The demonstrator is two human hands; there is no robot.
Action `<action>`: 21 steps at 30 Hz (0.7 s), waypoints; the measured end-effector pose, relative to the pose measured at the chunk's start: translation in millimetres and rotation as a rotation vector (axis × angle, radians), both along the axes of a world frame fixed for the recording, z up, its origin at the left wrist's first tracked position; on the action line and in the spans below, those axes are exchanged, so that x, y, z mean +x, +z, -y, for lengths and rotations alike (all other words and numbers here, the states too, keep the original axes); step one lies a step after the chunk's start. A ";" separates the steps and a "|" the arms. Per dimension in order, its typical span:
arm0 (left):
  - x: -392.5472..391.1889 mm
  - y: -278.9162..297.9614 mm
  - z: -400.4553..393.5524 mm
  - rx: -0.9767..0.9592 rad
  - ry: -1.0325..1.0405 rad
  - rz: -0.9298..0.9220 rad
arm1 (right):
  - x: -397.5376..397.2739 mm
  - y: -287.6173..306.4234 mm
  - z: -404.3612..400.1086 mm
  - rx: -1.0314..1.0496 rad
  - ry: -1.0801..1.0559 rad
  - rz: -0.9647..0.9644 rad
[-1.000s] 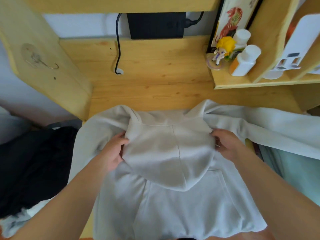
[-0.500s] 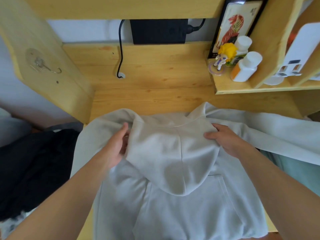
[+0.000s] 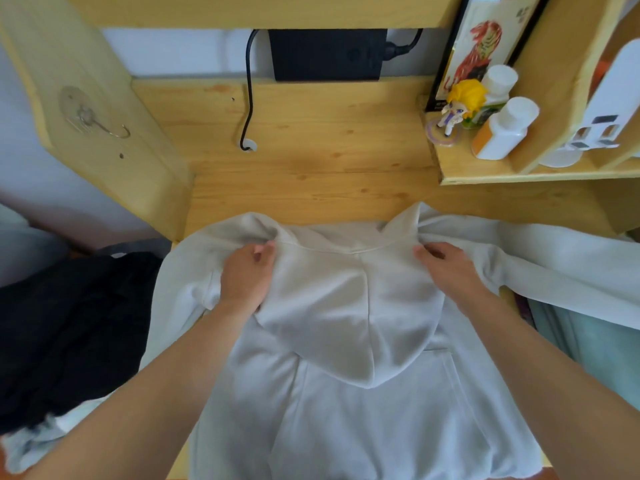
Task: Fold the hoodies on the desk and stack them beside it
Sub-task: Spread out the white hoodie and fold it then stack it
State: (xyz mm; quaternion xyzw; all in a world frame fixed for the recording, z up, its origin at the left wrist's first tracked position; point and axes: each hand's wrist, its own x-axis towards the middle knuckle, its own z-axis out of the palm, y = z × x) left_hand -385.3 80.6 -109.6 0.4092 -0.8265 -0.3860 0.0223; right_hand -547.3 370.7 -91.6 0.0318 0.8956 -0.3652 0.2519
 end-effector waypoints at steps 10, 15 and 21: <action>-77.2 -2.7 26.5 0.224 0.136 -0.203 | -46.3 -19.2 62.0 -0.339 -0.319 -0.080; -49.2 -28.6 3.8 -0.331 -0.158 -0.082 | -8.8 -43.9 61.3 0.196 0.145 -0.548; -18.8 -48.4 29.3 -0.386 -0.054 -0.082 | 26.1 -68.7 72.3 0.445 0.716 -0.479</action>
